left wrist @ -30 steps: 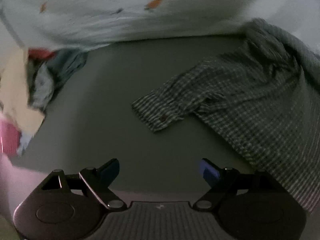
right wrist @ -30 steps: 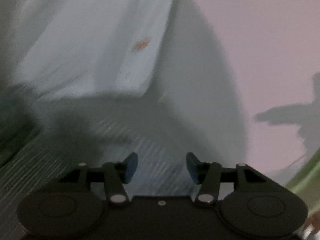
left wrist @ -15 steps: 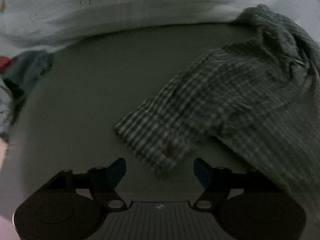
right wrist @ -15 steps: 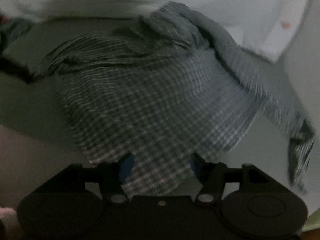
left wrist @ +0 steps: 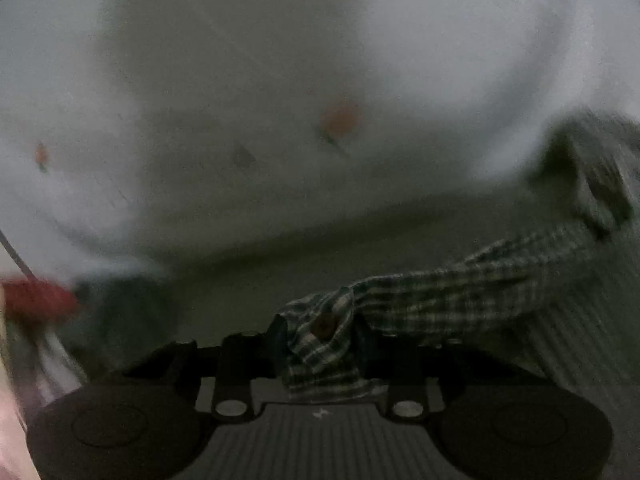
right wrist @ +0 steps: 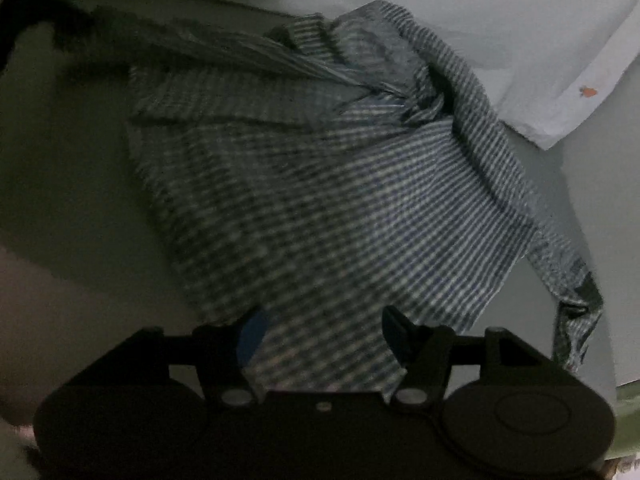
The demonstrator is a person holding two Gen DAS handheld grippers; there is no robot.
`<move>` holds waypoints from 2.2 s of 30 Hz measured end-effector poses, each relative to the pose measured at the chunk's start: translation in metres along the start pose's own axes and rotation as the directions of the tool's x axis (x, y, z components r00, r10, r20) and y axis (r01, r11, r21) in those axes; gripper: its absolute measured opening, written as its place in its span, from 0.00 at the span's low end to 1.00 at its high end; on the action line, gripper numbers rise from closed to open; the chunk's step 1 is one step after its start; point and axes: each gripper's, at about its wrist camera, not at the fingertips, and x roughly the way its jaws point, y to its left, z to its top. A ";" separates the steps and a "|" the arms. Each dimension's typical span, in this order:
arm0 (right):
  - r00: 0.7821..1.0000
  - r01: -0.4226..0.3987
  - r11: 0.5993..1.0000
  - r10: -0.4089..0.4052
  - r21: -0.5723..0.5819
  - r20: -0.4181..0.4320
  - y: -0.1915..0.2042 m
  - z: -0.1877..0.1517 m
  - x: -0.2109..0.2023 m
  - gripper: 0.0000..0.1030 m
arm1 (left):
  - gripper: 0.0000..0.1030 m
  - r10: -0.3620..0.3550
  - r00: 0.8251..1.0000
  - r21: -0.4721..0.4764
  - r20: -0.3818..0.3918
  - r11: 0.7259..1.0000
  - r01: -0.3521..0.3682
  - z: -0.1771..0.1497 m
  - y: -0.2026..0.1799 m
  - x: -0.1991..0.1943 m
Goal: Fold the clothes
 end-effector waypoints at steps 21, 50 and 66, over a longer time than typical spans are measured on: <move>0.966 0.091 0.861 0.045 0.500 -0.254 -0.058 -0.046 0.041 0.72 | 0.88 -0.603 0.756 -0.007 -0.256 0.783 0.622 -0.034 -0.108 -0.020; 0.975 -0.169 0.968 0.136 0.186 0.176 -0.117 -0.085 0.025 0.01 | 0.08 -0.131 0.990 0.397 -0.041 0.908 0.137 -0.044 -0.161 -0.078; 0.963 -0.138 0.974 0.089 0.182 0.254 -0.240 -0.155 -0.015 0.01 | 0.62 -0.295 0.933 0.075 -0.205 0.946 0.316 -0.091 -0.125 -0.184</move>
